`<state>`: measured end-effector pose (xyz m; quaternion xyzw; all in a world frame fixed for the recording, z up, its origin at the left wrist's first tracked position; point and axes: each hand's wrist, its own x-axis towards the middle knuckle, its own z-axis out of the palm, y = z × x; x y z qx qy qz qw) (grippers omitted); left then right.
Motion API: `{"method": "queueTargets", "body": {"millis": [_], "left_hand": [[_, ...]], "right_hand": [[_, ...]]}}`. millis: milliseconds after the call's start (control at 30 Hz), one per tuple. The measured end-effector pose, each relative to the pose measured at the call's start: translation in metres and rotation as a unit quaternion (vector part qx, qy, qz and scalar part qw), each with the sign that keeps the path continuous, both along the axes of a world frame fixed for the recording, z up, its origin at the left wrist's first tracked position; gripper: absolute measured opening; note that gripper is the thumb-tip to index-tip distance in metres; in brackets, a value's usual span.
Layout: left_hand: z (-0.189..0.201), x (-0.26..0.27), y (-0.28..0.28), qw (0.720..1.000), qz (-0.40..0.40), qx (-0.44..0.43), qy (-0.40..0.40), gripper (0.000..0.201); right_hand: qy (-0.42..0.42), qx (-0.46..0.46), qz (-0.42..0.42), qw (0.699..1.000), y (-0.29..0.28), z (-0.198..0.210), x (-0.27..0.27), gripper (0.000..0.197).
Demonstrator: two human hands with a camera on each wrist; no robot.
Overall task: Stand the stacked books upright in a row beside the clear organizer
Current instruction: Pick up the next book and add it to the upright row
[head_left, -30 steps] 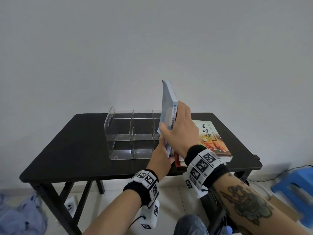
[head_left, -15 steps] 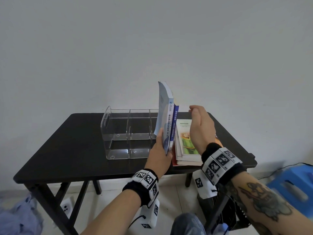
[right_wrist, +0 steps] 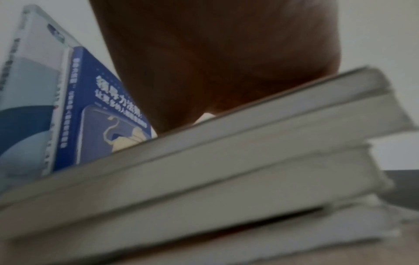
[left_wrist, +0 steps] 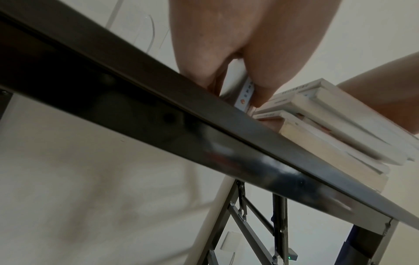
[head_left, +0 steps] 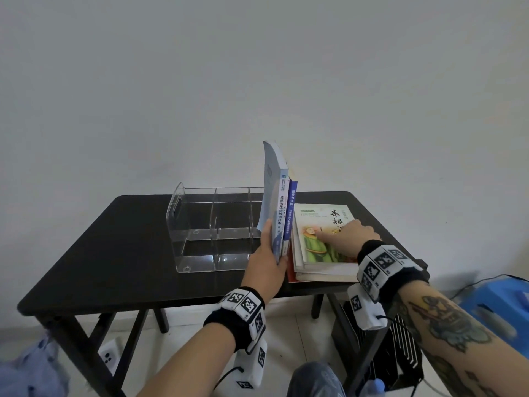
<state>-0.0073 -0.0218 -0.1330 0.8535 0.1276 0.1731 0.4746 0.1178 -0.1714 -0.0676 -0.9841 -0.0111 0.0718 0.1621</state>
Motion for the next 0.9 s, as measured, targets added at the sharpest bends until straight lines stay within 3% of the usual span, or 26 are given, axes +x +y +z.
{"method": "queueTargets", "body": {"millis": [67,100,233,333,467,533,600,667,733,800,900], "left_hand": [[0.001,-0.001,0.000,1.000,-0.002,-0.002,0.000,0.082],[0.001,-0.001,0.000,1.000,-0.003,-0.003,0.000,0.082],[0.000,0.000,0.000,1.000,-0.005,0.001,0.006,0.083],[0.001,0.000,0.000,1.000,-0.005,0.014,0.013,0.085],[0.002,0.000,-0.001,1.000,-0.005,0.017,0.016,0.086],[0.002,0.000,-0.001,1.000,-0.003,0.018,0.019,0.087],[0.002,0.000,-0.001,1.000,-0.003,0.022,0.020,0.088],[0.001,0.001,0.000,1.000,-0.005,0.020,0.020,0.089],[0.001,0.001,0.001,1.000,-0.009,0.021,0.020,0.090],[0.002,-0.001,0.001,1.000,-0.016,0.013,0.022,0.090],[0.005,-0.002,0.002,1.000,-0.023,0.006,0.019,0.090]], "right_hand": [[-0.018,-0.009,-0.003,1.000,-0.007,0.003,0.009,0.110],[-0.024,-0.007,-0.006,1.000,-0.010,0.007,0.011,0.099],[-0.020,0.059,0.004,0.998,-0.024,0.031,0.012,0.031],[-0.057,0.107,-0.011,0.993,-0.032,0.047,0.012,0.015],[-0.161,0.138,-0.010,0.977,-0.033,0.076,0.001,0.014],[-0.279,0.231,-0.011,0.932,-0.028,0.089,-0.009,0.017],[-0.374,0.386,-0.017,0.843,-0.021,0.101,-0.021,0.024],[-0.350,0.521,0.021,0.778,-0.014,0.112,-0.031,0.023],[-0.280,0.572,0.084,0.766,-0.007,0.120,-0.038,0.015],[-0.297,0.579,0.109,0.751,0.001,0.126,-0.046,0.016],[-0.345,0.617,0.125,0.696,0.013,0.137,-0.065,0.023]]}}
